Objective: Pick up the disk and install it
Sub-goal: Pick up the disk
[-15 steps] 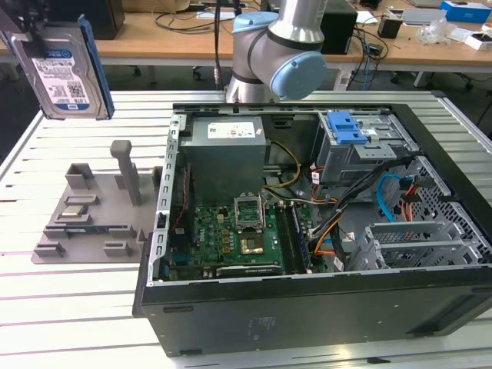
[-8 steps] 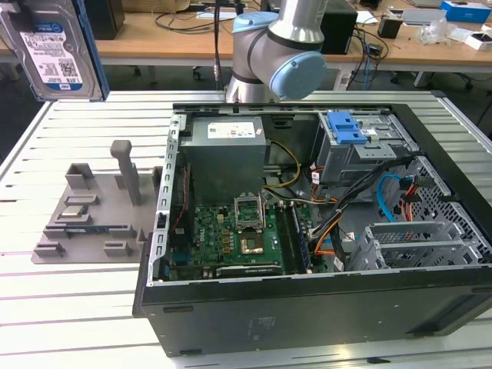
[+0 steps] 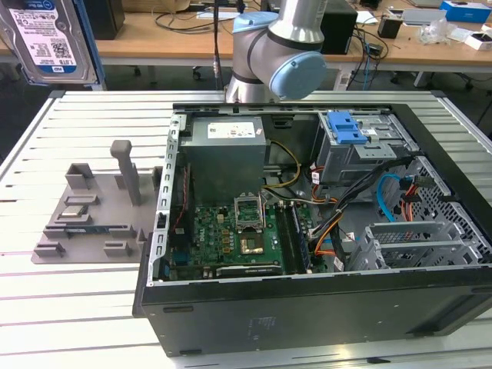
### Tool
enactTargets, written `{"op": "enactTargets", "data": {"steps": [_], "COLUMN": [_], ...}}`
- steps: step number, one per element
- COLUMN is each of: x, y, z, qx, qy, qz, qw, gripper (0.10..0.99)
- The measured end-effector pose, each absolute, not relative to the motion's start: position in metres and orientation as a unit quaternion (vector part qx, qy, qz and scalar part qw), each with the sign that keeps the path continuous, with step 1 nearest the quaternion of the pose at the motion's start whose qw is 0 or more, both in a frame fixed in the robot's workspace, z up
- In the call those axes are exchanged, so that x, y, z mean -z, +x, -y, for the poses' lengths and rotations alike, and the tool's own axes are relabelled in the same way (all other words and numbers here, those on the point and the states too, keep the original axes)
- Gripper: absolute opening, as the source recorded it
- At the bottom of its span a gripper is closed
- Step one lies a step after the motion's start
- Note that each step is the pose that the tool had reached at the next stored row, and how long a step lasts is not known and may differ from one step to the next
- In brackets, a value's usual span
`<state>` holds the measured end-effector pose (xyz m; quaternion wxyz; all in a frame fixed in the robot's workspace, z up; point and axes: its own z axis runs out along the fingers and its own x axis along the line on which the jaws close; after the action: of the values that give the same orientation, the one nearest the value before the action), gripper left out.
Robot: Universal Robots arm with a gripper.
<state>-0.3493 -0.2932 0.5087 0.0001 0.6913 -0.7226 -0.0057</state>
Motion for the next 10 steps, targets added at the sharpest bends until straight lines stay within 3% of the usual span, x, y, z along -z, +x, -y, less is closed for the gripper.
{"op": "enactTargets", "data": {"steps": [10], "x": [-0.509], "y": [-0.321], "z": [0.293], "qx": [0.006], "qy": [0.691], "qz": [0.723], "qw": [0.000], "gripper": [0.369]}}
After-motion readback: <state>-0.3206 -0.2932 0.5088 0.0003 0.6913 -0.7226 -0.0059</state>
